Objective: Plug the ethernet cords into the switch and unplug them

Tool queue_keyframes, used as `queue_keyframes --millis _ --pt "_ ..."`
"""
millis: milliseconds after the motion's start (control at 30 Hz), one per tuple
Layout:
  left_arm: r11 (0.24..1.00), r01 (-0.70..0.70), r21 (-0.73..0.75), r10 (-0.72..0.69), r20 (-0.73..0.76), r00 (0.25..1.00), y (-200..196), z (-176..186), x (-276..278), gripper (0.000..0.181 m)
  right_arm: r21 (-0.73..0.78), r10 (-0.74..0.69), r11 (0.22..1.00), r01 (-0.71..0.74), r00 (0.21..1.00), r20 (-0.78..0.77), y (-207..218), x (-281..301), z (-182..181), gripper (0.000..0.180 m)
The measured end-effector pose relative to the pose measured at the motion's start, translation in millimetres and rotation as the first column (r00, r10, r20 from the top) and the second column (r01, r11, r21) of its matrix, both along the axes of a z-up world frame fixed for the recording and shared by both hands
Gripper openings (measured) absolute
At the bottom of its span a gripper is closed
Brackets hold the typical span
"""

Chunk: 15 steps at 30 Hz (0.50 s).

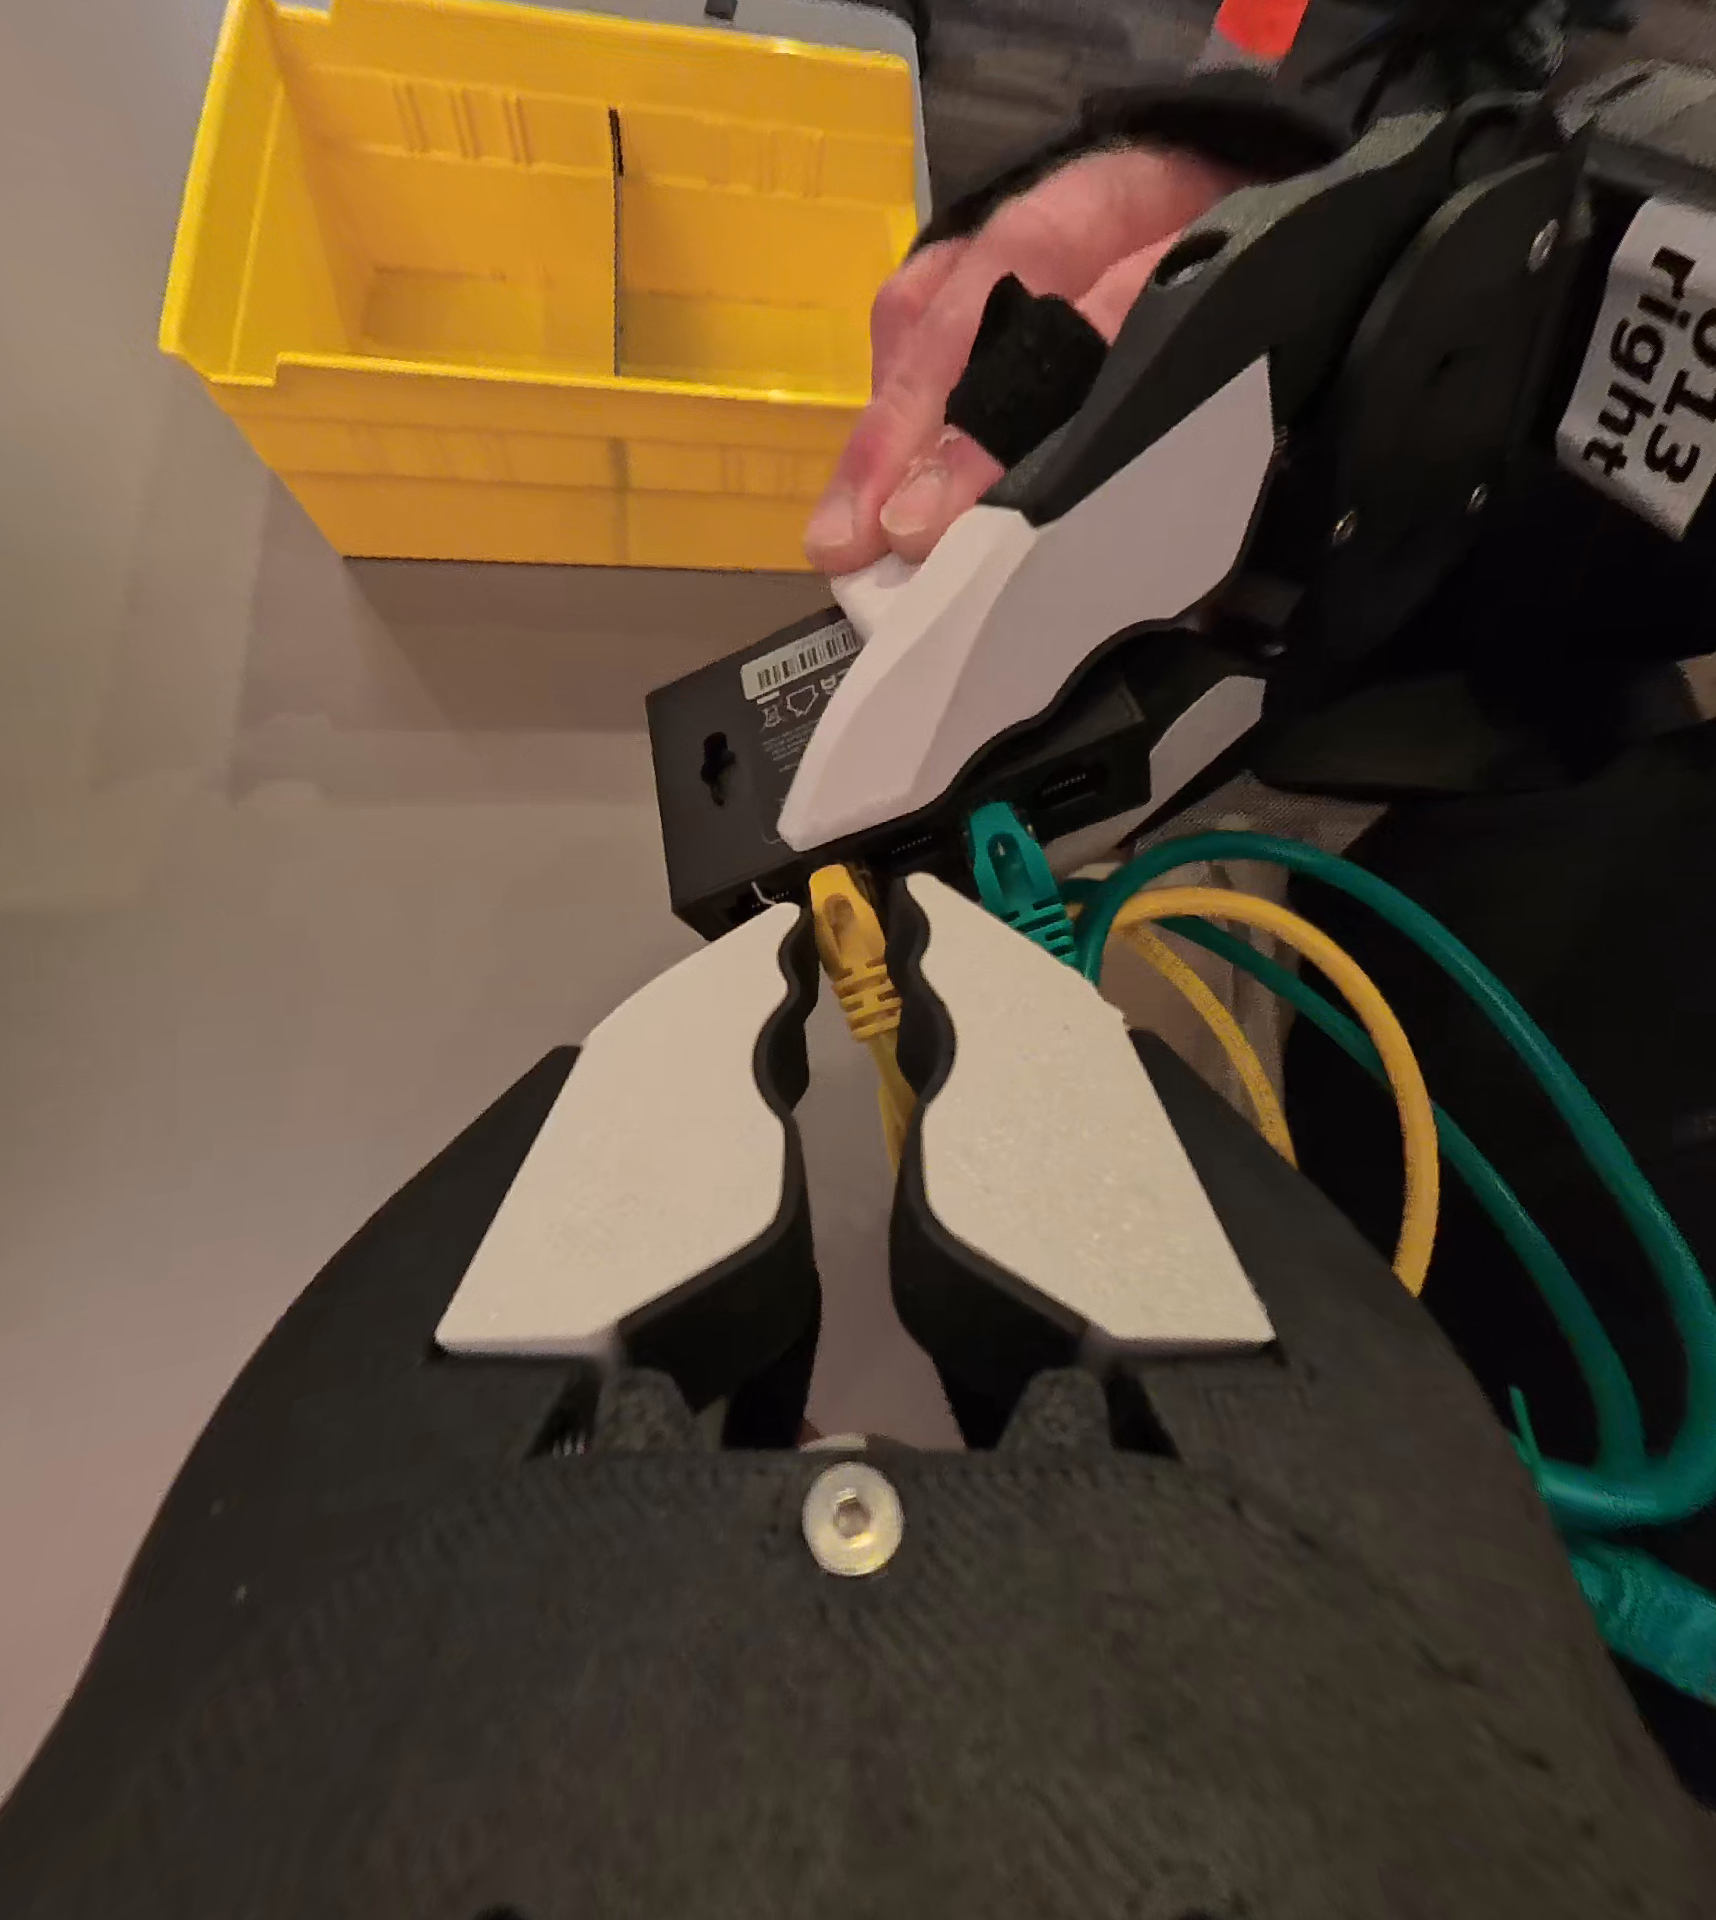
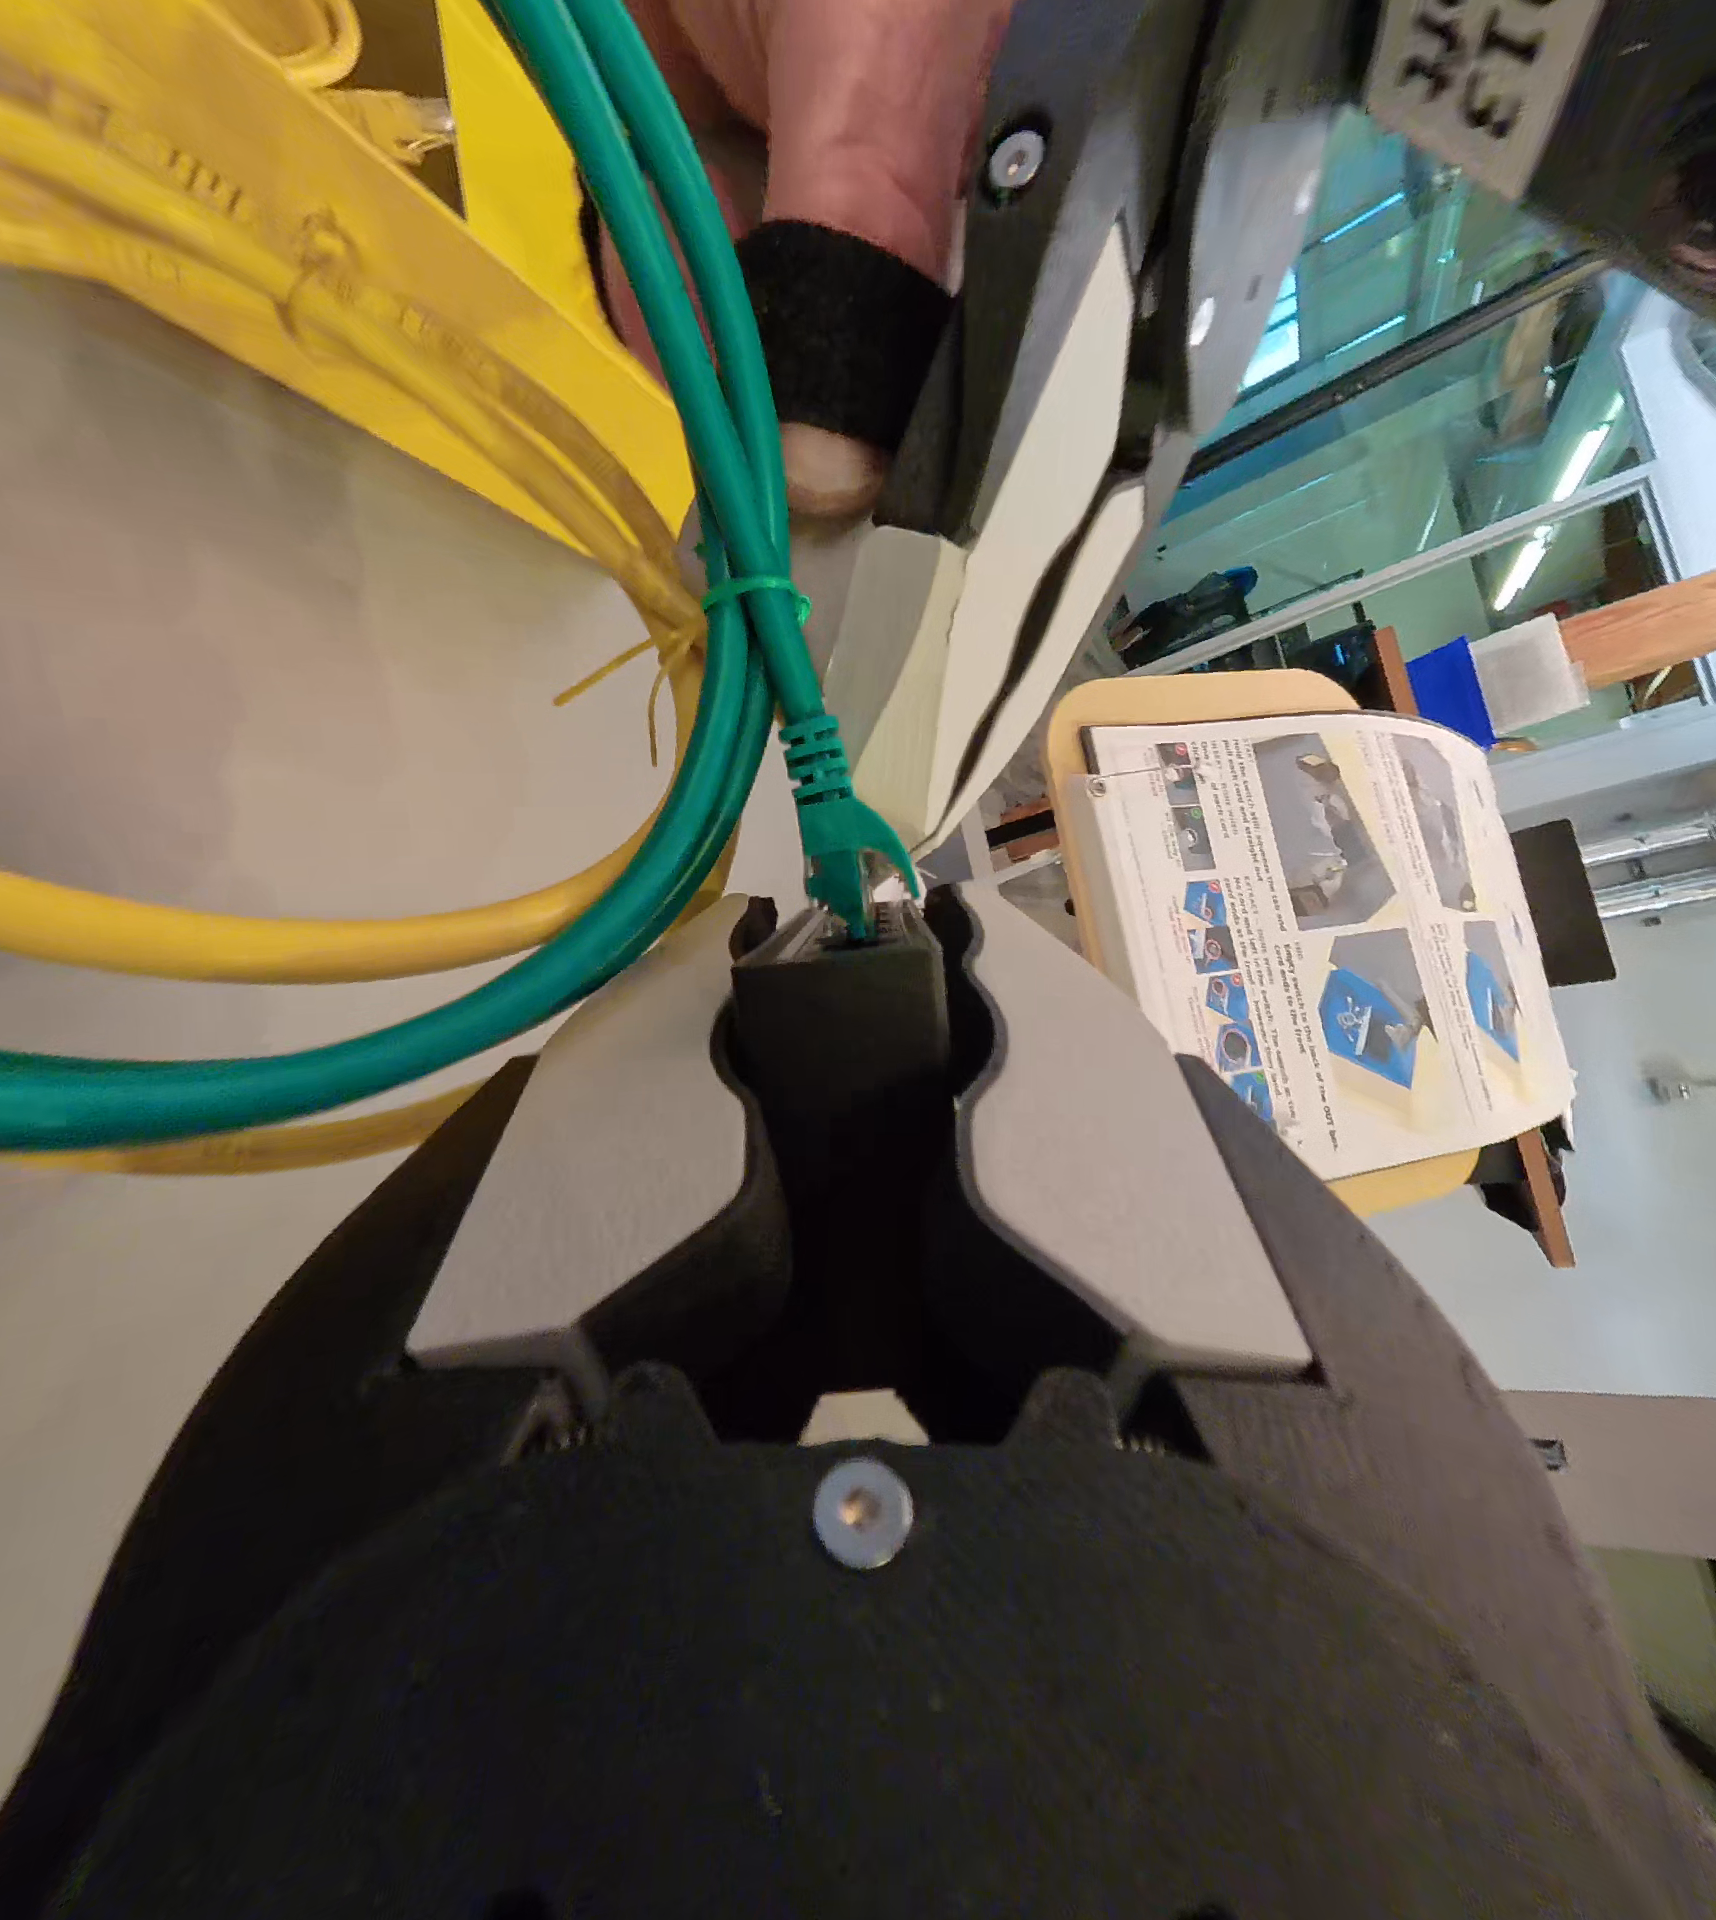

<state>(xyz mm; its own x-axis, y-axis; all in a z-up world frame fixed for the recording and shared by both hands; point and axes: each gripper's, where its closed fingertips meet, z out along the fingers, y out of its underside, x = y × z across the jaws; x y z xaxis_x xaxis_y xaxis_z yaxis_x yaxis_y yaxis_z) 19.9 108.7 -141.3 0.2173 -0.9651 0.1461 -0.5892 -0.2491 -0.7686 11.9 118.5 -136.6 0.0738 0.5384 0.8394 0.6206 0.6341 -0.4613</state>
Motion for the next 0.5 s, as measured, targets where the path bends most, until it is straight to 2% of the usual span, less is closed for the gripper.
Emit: queue_keyframes --millis 167,267,467,500 --pt "0.998 -0.053 0.022 0.052 0.013 0.999 2.5 15.1 -4.2 0.013 0.078 -0.027 0.997 0.027 1.000 -0.003 5.0 1.7 10.2 0.029" --pt "0.995 -0.082 0.056 0.083 -0.001 0.997 2.2 13.1 -7.0 0.013 0.127 -0.046 0.991 0.044 0.999 0.019 5.6 0.1 9.4 0.030" --pt "0.991 -0.128 0.048 0.129 -0.023 0.991 1.4 11.5 -16.4 0.012 0.198 -0.127 0.974 0.111 0.989 0.070 16.0 8.1 7.1 0.039" --pt "0.991 -0.129 0.034 0.129 -0.007 0.992 0.8 13.5 -17.3 0.012 0.202 -0.124 0.973 0.109 0.990 0.061 16.2 10.7 9.2 0.036"
